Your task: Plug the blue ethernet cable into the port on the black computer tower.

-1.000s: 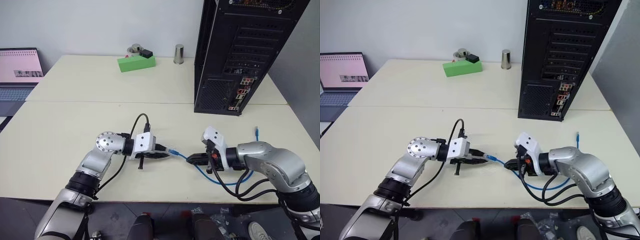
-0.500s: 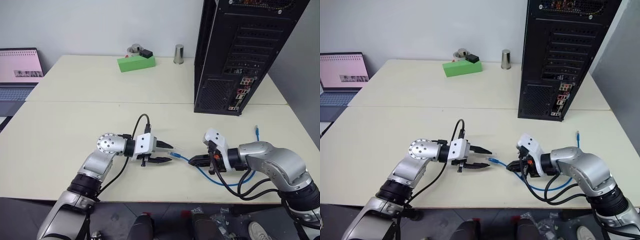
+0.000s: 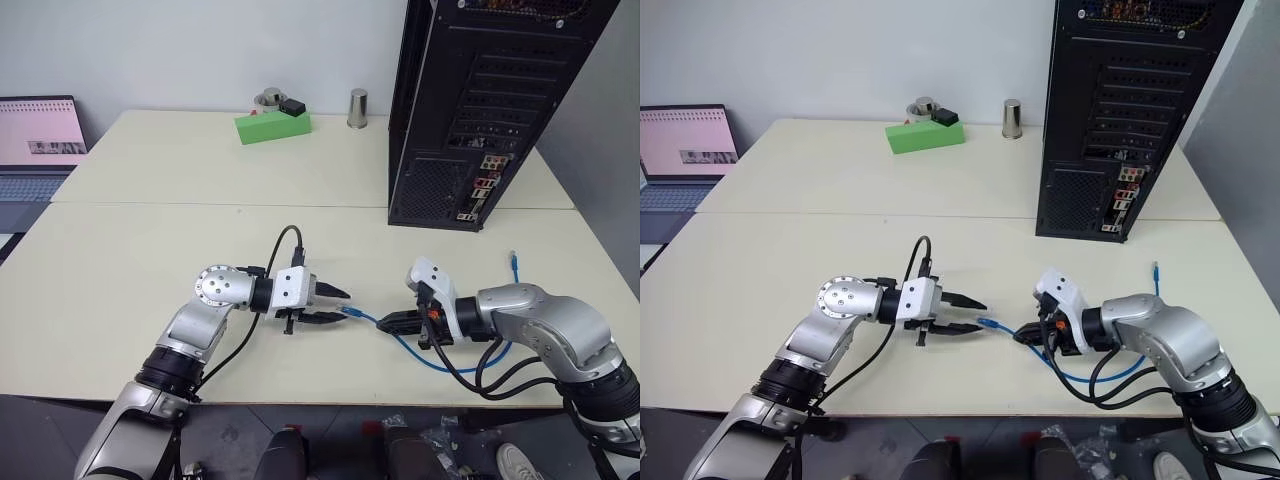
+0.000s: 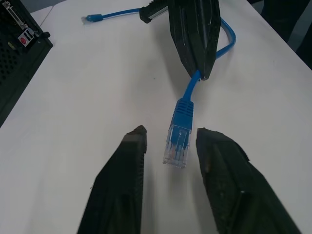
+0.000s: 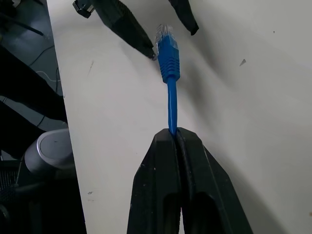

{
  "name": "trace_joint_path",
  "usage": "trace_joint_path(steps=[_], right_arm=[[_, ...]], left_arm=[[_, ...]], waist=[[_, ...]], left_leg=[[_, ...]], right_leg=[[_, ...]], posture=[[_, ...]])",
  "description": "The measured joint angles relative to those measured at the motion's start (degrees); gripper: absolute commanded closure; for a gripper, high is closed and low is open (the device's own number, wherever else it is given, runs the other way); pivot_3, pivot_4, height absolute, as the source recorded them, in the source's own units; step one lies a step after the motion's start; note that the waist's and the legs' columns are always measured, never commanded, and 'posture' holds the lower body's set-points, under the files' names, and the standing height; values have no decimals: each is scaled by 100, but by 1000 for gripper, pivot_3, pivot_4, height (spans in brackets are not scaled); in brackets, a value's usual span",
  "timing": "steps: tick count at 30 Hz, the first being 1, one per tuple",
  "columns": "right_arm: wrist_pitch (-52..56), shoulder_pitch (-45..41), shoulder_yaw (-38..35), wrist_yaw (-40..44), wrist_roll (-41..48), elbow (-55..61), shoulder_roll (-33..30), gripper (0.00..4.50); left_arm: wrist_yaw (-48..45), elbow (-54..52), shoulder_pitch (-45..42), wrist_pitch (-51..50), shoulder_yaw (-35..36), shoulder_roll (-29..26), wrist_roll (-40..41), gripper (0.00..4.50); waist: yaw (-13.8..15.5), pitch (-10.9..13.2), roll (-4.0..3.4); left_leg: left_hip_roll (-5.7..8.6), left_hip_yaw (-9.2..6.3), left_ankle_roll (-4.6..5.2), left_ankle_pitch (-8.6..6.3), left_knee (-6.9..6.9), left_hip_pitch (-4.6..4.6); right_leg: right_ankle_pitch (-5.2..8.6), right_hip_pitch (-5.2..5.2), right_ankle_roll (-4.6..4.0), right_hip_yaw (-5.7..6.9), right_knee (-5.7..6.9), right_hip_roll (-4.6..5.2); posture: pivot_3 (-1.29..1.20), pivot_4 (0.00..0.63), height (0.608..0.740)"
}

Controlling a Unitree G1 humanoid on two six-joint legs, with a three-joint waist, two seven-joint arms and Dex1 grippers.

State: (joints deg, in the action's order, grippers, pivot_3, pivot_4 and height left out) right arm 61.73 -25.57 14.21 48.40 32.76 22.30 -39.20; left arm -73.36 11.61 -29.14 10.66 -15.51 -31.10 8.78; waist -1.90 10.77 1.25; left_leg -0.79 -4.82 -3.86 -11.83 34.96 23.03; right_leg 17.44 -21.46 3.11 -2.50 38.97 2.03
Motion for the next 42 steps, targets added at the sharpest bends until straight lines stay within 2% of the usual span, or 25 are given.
trace_joint_path(steps=[4, 17, 20, 23, 27, 42], right_arm=[[0, 0, 3, -2, -1, -2, 11, 4500], [-16, 0, 3, -6, -3, -7, 41, 4500], [-93, -1, 3, -9, -11, -18, 43, 4500], [-125, -1, 3, -8, -35, -56, 30, 4500], [-257, -2, 32, 41, -134, -69, -58, 4500], [-363, -12, 65, 184, -228, -64, -94, 4500]], left_arm=[[-21, 30, -11, 139, -9, -2, -80, 4430], [45, 110, -23, 378, -9, -1, -187, 4430], [94, 197, -23, 342, 10, 5, -115, 3979], [30, 278, -22, 334, 24, -74, -87, 3205], [-102, 289, 3, 139, 26, -211, -78, 2408], [-97, 338, 9, 109, -16, 41, -101, 2408]], waist=[[1, 0, 0], [0, 0, 0], [0, 0, 0], [0, 0, 0], [0, 0, 0], [3, 0, 0]], left_leg=[[0, 0, 0, 0, 0, 0], [0, 0, 0, 0, 0, 0], [0, 0, 0, 0, 0, 0], [0, 0, 0, 0, 0, 0], [0, 0, 0, 0, 0, 0], [0, 0, 0, 0, 0, 0]], right_leg=[[0, 0, 0, 0, 0, 0], [0, 0, 0, 0, 0, 0], [0, 0, 0, 0, 0, 0], [0, 0, 0, 0, 0, 0], [0, 0, 0, 0, 0, 0], [0, 1, 0, 0, 0, 0]], posture=[[0, 150, 740], [0, 150, 740], [0, 150, 740], [0, 150, 740], [0, 150, 740], [0, 150, 740]])
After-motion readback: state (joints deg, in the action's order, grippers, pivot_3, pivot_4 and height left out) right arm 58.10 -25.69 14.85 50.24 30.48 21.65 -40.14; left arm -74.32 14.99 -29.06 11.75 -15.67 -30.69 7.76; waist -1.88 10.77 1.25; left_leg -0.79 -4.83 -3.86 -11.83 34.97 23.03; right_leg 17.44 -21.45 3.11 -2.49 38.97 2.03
